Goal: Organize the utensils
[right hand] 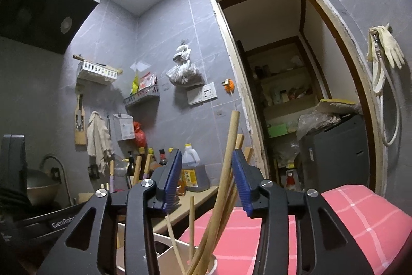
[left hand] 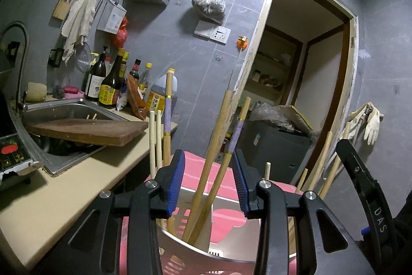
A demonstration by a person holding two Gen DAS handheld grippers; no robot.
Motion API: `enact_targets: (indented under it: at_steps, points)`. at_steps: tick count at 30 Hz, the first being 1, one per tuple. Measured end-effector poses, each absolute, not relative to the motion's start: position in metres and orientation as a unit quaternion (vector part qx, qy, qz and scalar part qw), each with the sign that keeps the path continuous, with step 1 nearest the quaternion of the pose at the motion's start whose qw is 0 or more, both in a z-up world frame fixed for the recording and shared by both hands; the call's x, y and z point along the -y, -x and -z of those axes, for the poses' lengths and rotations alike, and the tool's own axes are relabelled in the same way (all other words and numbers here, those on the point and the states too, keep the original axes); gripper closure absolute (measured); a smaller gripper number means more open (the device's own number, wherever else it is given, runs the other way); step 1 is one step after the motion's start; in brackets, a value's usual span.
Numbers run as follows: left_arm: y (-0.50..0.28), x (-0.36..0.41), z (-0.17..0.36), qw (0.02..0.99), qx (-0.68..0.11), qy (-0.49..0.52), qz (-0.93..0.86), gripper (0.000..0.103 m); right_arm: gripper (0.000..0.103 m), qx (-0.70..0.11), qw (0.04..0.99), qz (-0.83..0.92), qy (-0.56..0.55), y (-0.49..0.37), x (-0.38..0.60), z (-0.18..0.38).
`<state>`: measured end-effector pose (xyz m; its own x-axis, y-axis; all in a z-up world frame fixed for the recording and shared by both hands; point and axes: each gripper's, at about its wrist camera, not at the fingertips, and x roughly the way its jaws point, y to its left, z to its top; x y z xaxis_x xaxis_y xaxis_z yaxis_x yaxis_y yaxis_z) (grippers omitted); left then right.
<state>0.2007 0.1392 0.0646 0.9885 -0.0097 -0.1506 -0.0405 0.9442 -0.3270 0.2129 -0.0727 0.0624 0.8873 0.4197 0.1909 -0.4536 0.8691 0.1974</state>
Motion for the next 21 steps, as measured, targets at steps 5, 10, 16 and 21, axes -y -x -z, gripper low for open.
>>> enact_targets:
  at_steps: [5, 10, 16, 21]
  points:
    - [-0.198, -0.135, -0.068, 0.984, -0.073, 0.160, -0.012, 0.059, 0.059, 0.077, 0.964, -0.223, -0.124, -0.207, 0.079, -0.064]
    - [-0.193, -0.132, -0.072, 0.986, -0.074, 0.152, -0.017, 0.059, 0.053, 0.079, 0.965, -0.217, -0.127, -0.201, 0.086, -0.069]
    - [-0.185, -0.125, -0.076, 0.987, -0.084, 0.135, -0.028, 0.049, 0.043, 0.060, 0.969, -0.204, -0.123, -0.193, 0.100, -0.072]
    - [-0.176, -0.114, -0.077, 0.989, -0.093, 0.114, -0.028, 0.040, 0.029, 0.039, 0.973, -0.197, -0.117, -0.181, 0.118, -0.075]
